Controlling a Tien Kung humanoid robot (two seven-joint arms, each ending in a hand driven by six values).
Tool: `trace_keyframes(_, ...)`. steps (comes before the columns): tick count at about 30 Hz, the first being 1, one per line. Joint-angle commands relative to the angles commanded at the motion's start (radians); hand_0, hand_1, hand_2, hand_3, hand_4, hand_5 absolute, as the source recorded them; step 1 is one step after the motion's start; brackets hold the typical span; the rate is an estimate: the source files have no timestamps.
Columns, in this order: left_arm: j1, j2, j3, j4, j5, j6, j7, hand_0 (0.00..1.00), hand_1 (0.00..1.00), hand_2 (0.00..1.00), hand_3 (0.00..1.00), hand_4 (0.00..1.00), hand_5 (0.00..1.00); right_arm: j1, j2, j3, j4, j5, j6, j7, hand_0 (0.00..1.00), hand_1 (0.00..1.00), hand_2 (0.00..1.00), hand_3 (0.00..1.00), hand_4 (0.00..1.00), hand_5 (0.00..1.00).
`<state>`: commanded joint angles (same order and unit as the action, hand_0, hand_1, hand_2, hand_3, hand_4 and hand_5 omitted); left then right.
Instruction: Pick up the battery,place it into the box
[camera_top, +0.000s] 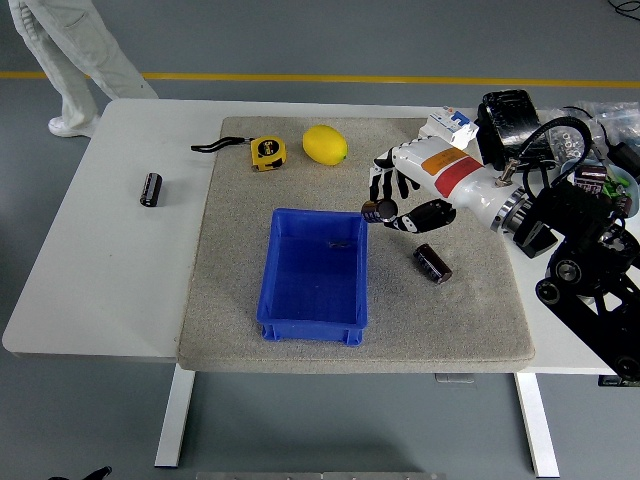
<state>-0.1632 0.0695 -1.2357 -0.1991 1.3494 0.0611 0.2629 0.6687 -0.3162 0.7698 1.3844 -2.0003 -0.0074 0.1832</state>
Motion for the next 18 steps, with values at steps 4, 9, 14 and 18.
trace_keyframes(4,-0.001,0.001,-0.004,-0.001,0.009,0.000,0.003,0.708,0.654,0.779,0.787,0.759,0.779,0.062,0.033,-0.124,0.003,-0.024,-0.012,0.015,0.230,0.280,0.365,0.410,0.921,0.002)
trace_keyframes(9,-0.003,0.001,0.002,-0.003,0.005,0.001,0.006,0.707,0.651,0.777,0.787,0.758,0.779,0.109,0.076,-0.221,-0.009,-0.045,0.022,0.003,0.293,0.366,0.439,0.471,0.897,0.002)
trace_keyframes(14,-0.003,0.002,0.001,-0.003,0.004,0.004,0.004,0.707,0.651,0.776,0.786,0.758,0.779,0.119,0.079,-0.222,-0.010,-0.052,0.087,-0.046,0.476,0.520,0.731,0.802,0.875,0.167)
trace_keyframes(18,-0.002,0.002,-0.002,-0.003,0.008,0.004,0.005,0.705,0.647,0.775,0.784,0.758,0.778,0.113,0.069,-0.190,-0.020,-0.045,0.088,-0.058,0.561,0.610,0.816,0.892,0.918,0.206)
